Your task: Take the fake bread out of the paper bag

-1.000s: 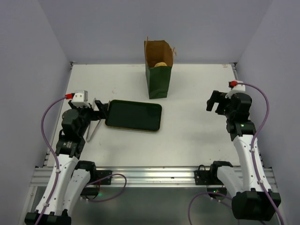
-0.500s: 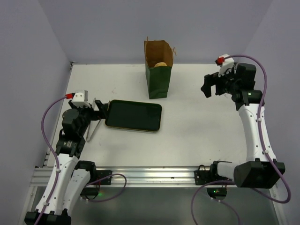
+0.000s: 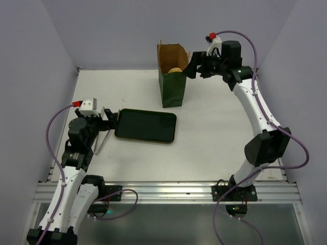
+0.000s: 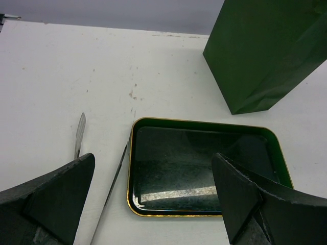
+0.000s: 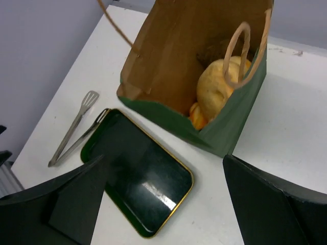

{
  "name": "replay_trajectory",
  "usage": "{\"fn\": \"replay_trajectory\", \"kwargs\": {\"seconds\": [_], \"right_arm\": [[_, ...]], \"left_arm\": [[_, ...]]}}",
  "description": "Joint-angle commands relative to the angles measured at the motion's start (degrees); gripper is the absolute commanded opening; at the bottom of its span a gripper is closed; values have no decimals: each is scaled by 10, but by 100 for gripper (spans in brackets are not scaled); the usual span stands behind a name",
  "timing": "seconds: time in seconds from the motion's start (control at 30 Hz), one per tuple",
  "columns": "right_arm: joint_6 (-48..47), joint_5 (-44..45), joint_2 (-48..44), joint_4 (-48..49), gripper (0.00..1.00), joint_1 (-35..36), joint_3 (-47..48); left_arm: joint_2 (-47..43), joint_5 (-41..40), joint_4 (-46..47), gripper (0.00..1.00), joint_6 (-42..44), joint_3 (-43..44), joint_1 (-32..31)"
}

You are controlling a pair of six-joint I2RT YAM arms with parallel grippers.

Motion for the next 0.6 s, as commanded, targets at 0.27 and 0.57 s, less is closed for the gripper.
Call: {"fn": "replay_trajectory", "kwargs": {"seconds": [0.27, 0.57], "right_arm": [[45, 171, 142, 11, 82, 37, 174], [56, 266, 195, 35, 61, 64, 207]], "left_arm": [[12, -9, 28, 100, 15, 4, -3], [13, -8, 28, 100, 15, 3, -3]]}}
